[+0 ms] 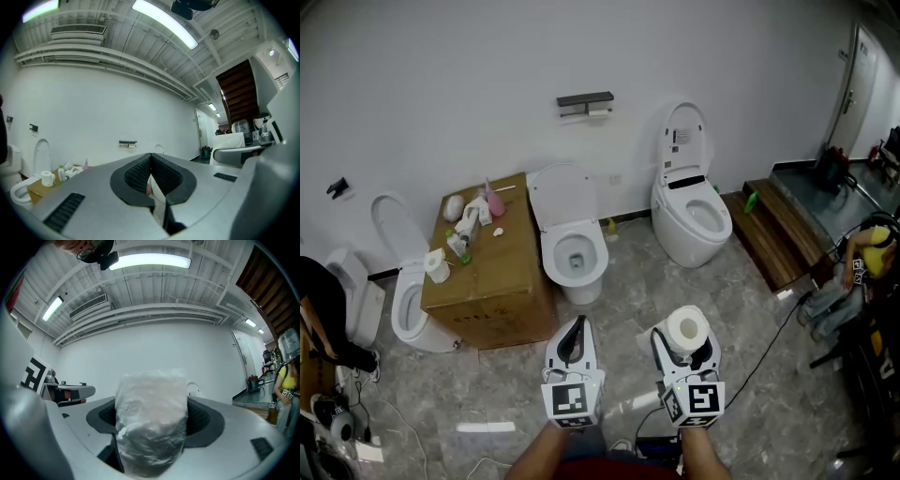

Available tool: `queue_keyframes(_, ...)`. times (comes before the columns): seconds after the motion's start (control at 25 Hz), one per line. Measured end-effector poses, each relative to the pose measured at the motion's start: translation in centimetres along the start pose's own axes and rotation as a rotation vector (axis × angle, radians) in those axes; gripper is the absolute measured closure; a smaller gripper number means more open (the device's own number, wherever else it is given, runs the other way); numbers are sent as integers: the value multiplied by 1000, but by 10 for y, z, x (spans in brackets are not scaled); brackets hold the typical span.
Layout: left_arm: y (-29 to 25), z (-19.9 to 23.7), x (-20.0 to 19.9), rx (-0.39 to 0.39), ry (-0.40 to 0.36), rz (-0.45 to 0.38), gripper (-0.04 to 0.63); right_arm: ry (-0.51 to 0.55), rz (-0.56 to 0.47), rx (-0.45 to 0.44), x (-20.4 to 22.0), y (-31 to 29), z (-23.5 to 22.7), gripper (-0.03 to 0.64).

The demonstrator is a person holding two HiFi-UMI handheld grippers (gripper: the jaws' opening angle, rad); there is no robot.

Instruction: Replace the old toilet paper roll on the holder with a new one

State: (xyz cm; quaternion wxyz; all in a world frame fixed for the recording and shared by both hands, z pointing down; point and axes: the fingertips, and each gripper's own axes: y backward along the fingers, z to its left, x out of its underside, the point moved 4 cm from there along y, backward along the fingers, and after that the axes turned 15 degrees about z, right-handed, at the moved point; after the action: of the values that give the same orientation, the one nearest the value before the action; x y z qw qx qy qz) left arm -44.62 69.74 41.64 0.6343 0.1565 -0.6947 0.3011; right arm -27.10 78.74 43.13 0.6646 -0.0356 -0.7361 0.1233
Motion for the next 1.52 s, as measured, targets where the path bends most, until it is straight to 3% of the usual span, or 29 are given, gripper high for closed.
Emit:
queue_keyframes(0.88, -208, 146, -52, 82, -2, -17, 578, 26, 14, 88, -69, -240, 29, 244)
queue_keyframes(1.2, -266, 152, -58, 97, 2, -8, 578, 15, 26, 98, -72, -293, 7, 244)
queue_keyframes(1.52, -355, 120, -75, 84, -8, 5, 578, 13, 19, 75, -94, -359, -65, 244)
